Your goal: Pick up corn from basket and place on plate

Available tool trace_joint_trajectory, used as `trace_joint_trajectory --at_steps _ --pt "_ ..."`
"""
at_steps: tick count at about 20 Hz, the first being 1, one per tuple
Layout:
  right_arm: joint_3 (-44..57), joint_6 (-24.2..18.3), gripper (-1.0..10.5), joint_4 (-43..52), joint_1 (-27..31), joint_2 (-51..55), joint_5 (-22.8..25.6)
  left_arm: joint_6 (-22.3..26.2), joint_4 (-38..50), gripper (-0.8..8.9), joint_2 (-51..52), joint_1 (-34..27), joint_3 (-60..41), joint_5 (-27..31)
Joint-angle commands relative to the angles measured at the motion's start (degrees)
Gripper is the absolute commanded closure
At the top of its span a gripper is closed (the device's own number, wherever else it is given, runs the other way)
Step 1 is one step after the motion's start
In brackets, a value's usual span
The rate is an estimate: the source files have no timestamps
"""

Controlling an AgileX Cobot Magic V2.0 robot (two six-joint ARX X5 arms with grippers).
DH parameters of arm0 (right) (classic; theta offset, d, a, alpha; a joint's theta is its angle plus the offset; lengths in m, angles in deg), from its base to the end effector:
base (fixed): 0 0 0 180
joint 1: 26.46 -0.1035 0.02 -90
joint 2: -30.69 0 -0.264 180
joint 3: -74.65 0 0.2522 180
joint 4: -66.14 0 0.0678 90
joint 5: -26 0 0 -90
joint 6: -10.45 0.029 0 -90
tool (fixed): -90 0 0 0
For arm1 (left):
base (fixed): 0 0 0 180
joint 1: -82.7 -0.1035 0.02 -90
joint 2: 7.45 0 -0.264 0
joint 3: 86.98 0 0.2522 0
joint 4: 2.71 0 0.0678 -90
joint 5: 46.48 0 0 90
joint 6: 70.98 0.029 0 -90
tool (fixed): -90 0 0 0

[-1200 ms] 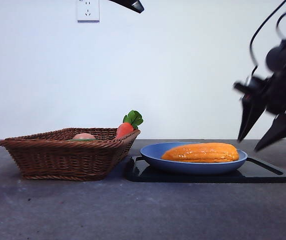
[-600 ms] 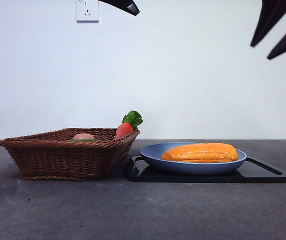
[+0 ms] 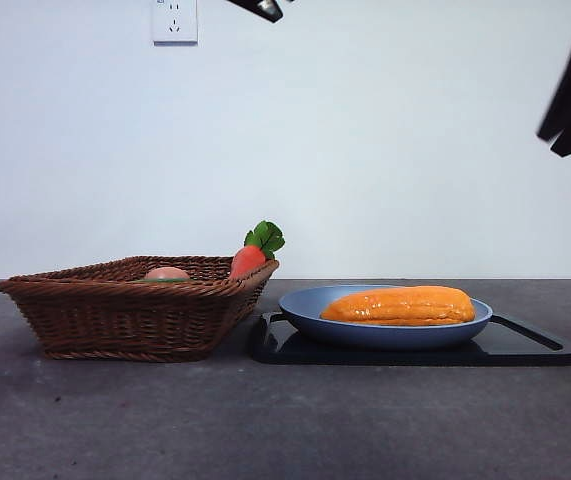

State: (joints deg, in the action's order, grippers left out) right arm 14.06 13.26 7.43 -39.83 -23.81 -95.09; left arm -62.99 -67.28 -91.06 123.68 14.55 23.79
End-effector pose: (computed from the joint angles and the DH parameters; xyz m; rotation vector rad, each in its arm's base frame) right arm 0.1655 0.0547 0.2716 0.1881 0.9472 0.6971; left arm 0.2169 -0.2014 0.3743 0.2761 0.7675 -1.0568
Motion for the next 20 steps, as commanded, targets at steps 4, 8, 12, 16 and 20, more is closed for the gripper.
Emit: trace_joint_trajectory --at_steps 4,8,12,16,20 --pt "-0.2 -0.4 9.4 1.2 -0.2 -0.4 0.0 -0.1 -0.3 8.06 -0.2 0.2 1.0 -0.2" --pt "-0.2 -0.3 9.4 2.6 0.0 -0.4 0.0 -0.1 -0.2 8.06 -0.2 0.2 1.0 -0.2" --pt "-0.2 -0.3 9.4 3.4 0.4 -0.4 0.0 -0.1 -0.2 8.06 -0.2 0.2 1.0 -0.2" --pt "-0.2 -0.3 9.4 3.4 0.4 -0.4 0.0 -0.1 -0.1 8.06 -0.2 0.2 1.0 -0.2" --pt "-0.2 -0.3 9.4 3.4 0.5 -0.4 0.0 2.6 1.8 8.06 1.4 -1.4 1.0 0.7"
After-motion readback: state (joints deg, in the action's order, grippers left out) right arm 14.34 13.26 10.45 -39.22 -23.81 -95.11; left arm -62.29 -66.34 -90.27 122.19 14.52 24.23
